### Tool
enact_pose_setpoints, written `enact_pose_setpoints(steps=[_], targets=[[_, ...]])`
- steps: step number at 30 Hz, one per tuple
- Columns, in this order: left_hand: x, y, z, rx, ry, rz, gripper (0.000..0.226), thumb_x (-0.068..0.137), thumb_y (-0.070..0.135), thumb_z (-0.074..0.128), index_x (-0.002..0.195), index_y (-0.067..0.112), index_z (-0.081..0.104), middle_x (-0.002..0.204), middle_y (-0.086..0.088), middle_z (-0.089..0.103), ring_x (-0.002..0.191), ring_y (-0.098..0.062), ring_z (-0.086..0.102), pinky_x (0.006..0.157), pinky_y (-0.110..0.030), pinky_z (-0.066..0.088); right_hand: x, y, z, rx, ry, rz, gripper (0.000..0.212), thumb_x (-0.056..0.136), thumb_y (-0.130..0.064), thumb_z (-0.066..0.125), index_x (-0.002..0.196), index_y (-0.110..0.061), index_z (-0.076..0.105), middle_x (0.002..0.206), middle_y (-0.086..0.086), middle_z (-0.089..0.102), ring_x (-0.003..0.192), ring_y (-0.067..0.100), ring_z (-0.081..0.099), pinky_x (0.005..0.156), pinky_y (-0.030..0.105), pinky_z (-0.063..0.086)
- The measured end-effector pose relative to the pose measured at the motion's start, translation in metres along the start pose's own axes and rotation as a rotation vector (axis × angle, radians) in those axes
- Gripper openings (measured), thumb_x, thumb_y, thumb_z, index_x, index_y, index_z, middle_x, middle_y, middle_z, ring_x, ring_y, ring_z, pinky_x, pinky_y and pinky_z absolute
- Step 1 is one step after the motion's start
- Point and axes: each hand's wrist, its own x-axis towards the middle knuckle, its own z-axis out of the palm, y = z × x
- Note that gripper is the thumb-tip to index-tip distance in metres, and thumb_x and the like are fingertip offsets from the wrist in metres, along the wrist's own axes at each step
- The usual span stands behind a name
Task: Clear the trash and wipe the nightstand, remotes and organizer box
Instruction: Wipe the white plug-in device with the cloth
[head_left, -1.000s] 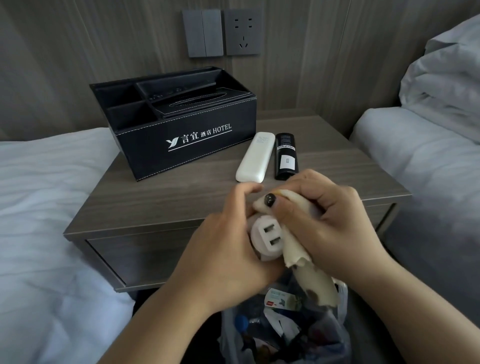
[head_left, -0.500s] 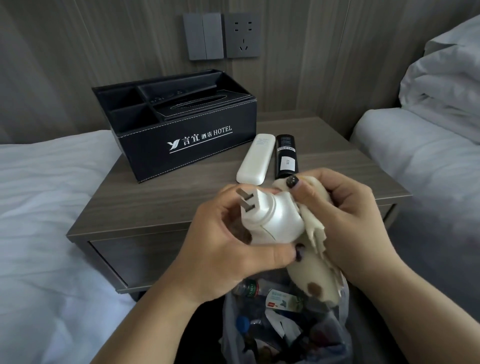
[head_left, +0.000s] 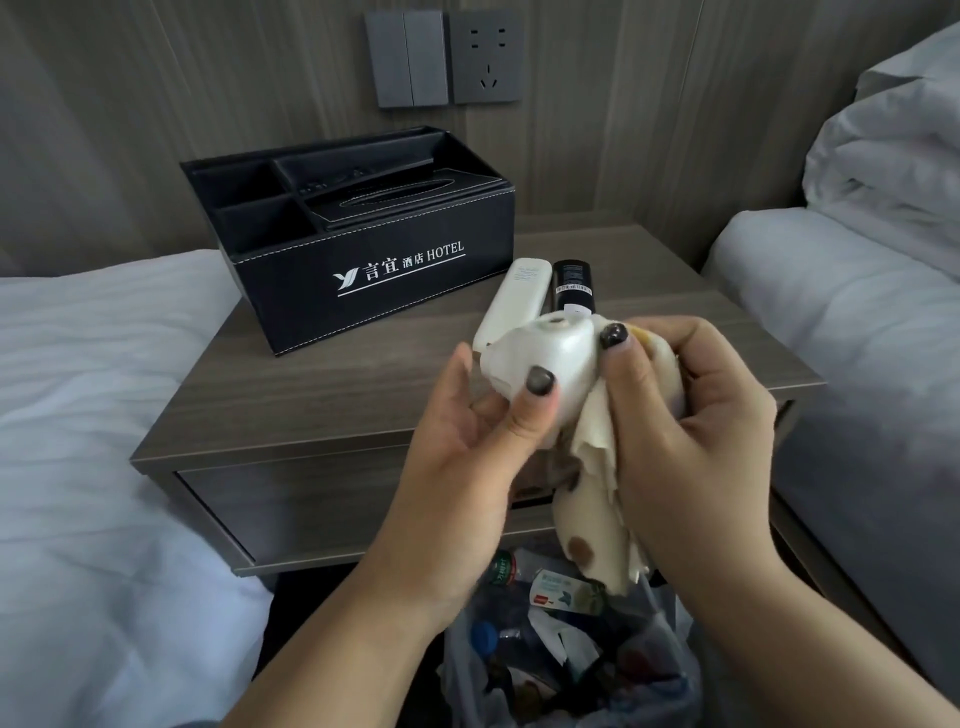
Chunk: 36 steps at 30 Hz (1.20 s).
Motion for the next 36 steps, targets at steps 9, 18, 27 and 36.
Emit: enact_pose_setpoints(steps=[9,18,27,36], targets=[[-0.002,0.000,-0.002,-0.116,0.023,-0.093,0.059,0.080,0.067,0.055,0.110,0.018,0.070,0.107,-0.014,0.070,0.098,-0.025,0.067,0.085,-0.040,0.051,-0.009,-0.011,0.006,-0.037,-0.142,-0.172,0.006,0.086,-0.014,0.064,0.083,-0.018,0.067,0.080,-0.005,0.063,0.076,0.008,0.062,0.065,0.009,0.043],[0.003,0.002,-0.001,0.079,0.217,-0.063,0.085,0.060,0.060,0.068,0.130,0.013,0.051,0.123,-0.022,0.059,0.117,-0.040,0.057,0.102,-0.064,0.041,-0.006,-0.005,0.009,-0.031,-0.168,-0.003,0.011,0.090,-0.016,0.060,0.083,-0.022,0.067,0.080,-0.004,0.066,0.074,0.008,0.063,0.064,0.018,0.048],[-0.005,0.009,0.000,0.417,0.189,0.216,0.051,0.069,0.057,0.068,0.093,0.019,0.045,0.078,0.024,0.066,0.065,0.008,0.062,0.053,-0.006,0.044,-0.001,-0.003,0.012,-0.104,-0.128,-0.133,0.009,0.088,-0.018,0.059,0.086,-0.024,0.066,0.085,-0.006,0.064,0.081,0.007,0.062,0.068,0.014,0.048],[-0.003,0.015,-0.005,0.038,0.240,-0.021,0.075,0.066,0.071,0.048,0.091,0.002,0.061,0.088,-0.029,0.063,0.077,-0.030,0.059,0.069,-0.043,0.044,-0.017,-0.003,0.017,-0.177,-0.067,-0.365,0.007,0.089,-0.004,0.059,0.091,-0.006,0.065,0.087,0.000,0.056,0.082,-0.002,0.052,0.073,0.007,0.038]])
